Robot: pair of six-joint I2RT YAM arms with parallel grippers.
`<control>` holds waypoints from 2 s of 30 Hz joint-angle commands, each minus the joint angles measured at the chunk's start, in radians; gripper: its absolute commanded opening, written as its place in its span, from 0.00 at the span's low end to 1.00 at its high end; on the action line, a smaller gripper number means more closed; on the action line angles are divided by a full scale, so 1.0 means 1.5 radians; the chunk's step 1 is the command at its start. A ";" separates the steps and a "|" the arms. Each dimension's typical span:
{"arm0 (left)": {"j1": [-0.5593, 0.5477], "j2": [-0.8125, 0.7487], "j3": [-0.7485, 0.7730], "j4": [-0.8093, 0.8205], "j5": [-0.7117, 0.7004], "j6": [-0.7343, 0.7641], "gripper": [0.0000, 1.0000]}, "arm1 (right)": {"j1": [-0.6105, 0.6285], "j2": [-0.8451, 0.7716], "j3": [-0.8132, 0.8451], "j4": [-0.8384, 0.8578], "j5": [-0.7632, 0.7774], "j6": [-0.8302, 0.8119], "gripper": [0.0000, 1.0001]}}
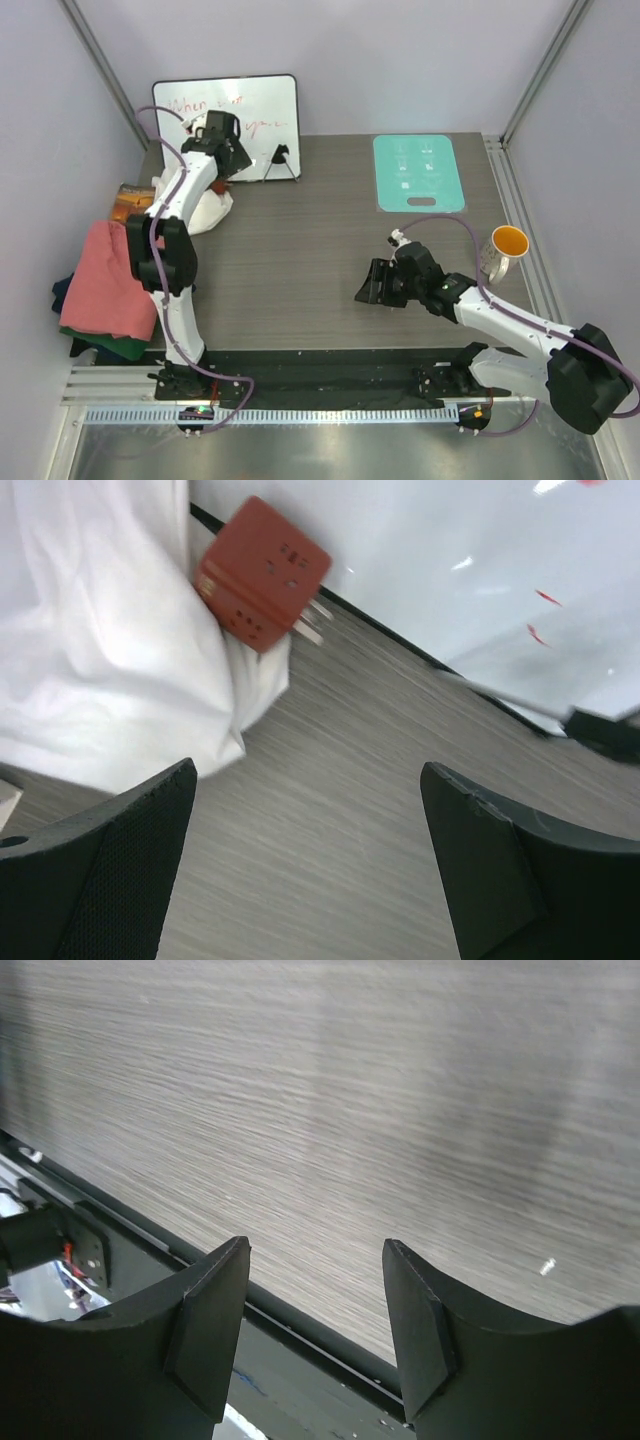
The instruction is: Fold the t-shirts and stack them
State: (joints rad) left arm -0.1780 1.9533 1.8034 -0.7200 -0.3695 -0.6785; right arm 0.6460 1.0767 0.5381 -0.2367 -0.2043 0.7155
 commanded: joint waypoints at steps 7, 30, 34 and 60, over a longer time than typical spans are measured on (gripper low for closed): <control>0.107 0.214 0.313 -0.099 0.054 0.011 0.92 | 0.002 -0.001 -0.053 0.047 0.009 0.036 0.62; 0.137 0.269 0.198 -0.084 0.089 0.066 0.89 | 0.003 0.089 -0.038 0.107 -0.011 0.051 0.61; 0.137 0.244 0.162 -0.036 0.094 0.067 0.89 | 0.003 0.087 -0.040 0.102 -0.010 0.050 0.62; 0.136 0.264 0.208 0.011 0.220 0.152 0.64 | 0.008 0.122 -0.039 0.111 -0.009 0.068 0.61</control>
State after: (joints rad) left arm 0.0231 2.3478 2.1204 -0.7856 -0.1154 -0.4870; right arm 0.6483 1.2514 0.4690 -0.1009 -0.2241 0.8051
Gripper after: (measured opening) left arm 0.569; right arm 0.616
